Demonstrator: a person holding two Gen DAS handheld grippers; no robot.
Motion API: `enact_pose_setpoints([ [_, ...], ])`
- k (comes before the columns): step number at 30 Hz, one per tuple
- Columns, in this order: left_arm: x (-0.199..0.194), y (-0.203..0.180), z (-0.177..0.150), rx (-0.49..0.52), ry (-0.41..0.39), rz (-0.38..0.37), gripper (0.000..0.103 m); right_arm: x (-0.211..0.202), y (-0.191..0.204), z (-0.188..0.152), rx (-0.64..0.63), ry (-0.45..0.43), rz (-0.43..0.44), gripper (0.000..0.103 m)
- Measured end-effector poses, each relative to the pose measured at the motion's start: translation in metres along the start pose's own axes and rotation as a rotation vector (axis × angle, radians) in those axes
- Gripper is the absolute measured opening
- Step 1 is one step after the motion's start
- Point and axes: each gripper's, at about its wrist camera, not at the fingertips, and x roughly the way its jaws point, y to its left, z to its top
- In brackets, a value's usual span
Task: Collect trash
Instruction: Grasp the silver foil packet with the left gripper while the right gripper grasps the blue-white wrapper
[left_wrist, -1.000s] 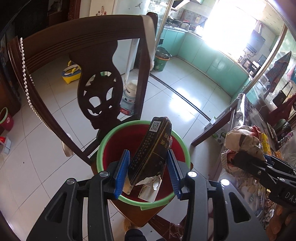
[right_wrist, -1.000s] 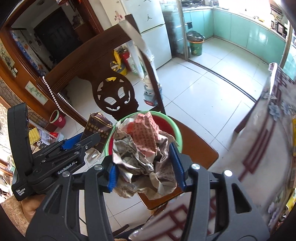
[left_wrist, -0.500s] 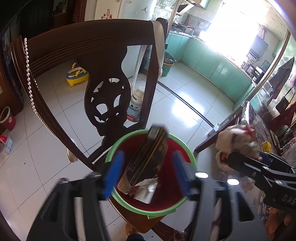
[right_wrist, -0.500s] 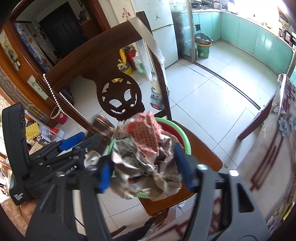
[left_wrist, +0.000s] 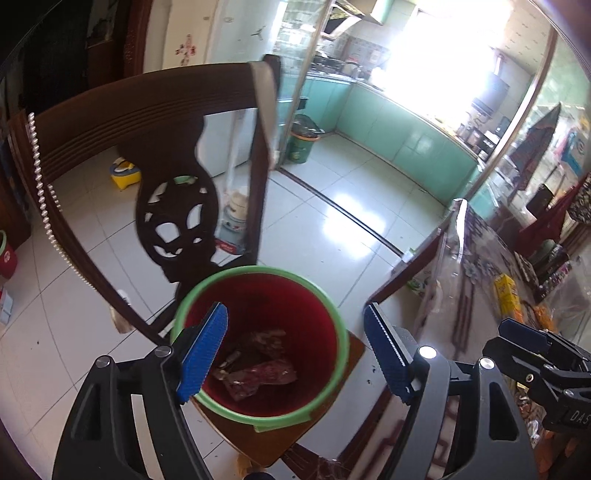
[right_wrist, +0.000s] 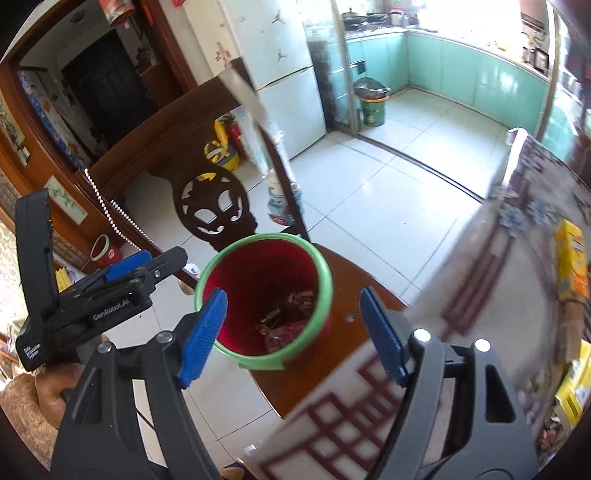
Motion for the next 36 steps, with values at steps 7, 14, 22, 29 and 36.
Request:
enact_pose_setpoints([
  [7,-0.002,-0.081,-0.018,0.123,0.014,-0.075,0.073,-0.061,-0.052,-0.028,0.081,-0.080,-0.052,0.072],
  [14,-0.012,-0.173,-0.051,0.221,0.024,-0.154,0.073,-0.125,-0.133,-0.077,0.163,-0.099,-0.139,0.072],
  [22,-0.026,-0.274,-0.112,0.325,0.056,-0.269,0.073,-0.195,-0.245,-0.160,0.273,-0.048,-0.307,0.072],
  [29,-0.021,-0.347,-0.160,0.387,0.166,-0.358,0.073,-0.209,-0.348,-0.247,0.536,0.061,-0.397,0.073],
  [36,-0.015,-0.397,-0.202,0.475,0.273,-0.397,0.073,-0.173,-0.372,-0.302,0.664,0.174,-0.318,0.074],
])
